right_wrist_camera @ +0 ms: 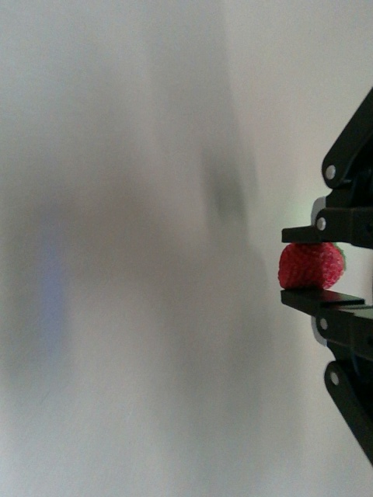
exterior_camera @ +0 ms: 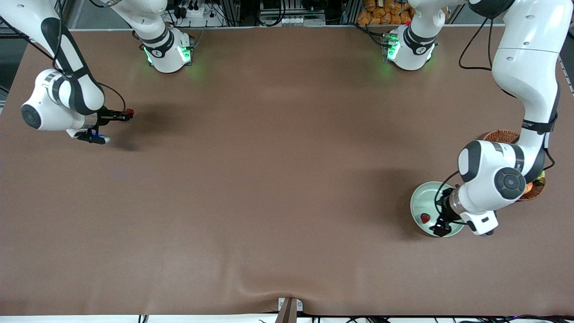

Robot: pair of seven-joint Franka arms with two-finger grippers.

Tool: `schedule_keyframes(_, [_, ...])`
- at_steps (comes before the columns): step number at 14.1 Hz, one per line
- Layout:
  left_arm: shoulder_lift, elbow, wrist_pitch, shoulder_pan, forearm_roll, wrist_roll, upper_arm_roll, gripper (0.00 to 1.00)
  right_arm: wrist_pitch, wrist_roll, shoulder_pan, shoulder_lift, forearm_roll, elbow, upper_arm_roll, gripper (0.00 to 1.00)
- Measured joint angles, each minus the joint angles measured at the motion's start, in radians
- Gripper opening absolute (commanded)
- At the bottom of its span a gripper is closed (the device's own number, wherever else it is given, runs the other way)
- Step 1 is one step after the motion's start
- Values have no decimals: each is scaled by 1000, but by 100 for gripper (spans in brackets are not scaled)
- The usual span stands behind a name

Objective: Collect all strawberries into plate

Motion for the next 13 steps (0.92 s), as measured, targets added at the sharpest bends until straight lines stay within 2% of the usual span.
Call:
schedule_keyframes(3, [-29, -36, 0, -5, 0, -12, -60, 100, -96, 119, 99, -1, 15, 134, 5, 0])
schedule_keyframes(8, [-45, -54, 0, -22, 0, -97, -158, 100, -201, 317, 245, 26, 184, 310, 11, 0])
schedule_keyframes(13, [-46, -55, 0, -104, 0, -125, -166, 100, -196, 584, 419, 129, 388, 456, 13, 0])
